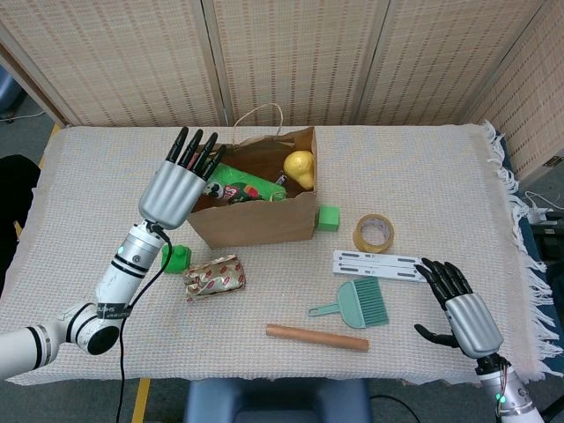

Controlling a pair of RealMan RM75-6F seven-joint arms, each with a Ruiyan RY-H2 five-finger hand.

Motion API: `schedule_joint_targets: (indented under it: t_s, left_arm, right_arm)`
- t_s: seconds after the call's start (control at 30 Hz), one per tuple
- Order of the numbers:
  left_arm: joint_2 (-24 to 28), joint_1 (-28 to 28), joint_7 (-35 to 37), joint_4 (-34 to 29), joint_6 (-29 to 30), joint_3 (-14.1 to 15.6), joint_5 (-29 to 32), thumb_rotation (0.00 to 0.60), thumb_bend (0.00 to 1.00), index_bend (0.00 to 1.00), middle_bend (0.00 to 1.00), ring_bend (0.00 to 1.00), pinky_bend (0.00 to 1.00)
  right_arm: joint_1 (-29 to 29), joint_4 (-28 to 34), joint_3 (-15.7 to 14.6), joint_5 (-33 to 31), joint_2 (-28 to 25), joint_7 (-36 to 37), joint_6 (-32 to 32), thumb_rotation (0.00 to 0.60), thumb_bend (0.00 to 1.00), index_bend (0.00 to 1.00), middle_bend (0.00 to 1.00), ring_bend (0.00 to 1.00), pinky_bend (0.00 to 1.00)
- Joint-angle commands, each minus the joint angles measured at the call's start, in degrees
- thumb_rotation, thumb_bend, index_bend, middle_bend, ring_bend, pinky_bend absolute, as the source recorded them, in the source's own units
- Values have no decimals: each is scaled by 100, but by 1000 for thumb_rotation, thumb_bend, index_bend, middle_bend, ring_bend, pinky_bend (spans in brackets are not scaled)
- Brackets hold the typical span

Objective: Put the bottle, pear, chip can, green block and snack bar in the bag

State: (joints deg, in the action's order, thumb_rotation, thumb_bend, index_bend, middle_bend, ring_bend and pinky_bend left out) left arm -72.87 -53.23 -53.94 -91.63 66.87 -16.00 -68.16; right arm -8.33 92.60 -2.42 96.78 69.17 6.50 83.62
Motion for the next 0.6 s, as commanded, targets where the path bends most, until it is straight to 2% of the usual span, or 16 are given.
schedule_joint_targets:
  t_s: [0.03,0.17,0.33,0.43,0.6]
  left_arm:
    - [11,-4,-40,-26,4,7,52,600,347,0,0,0,68]
    - [3,-13,-8,-59,28,-22,136,600,347,0,0,0,67]
    - [-115,8,-45,-269,143,-191,690,600,341,0,0,0,67]
    - [-54,41,-43,-336,208,-177,732,600,346,0,0,0,67]
    - [202,336,364,-539,440,-124,701,600,386,0,0,0,68]
  right_arm:
    - [-1,-2,-2,2,-2,6,-3,600,66,0,0,0,0]
    - [-2,0,0,-1,1,-4,-8,600,66,0,0,0,0]
    - [-4,16,3,-8,0,-28,-16,600,67,0,0,0,0]
    - [-1,18,3,-13,-5,-22,-17,600,67,0,0,0,0]
    - [-1,20,1,-29,-19,-11,-32,600,67,0,0,0,0]
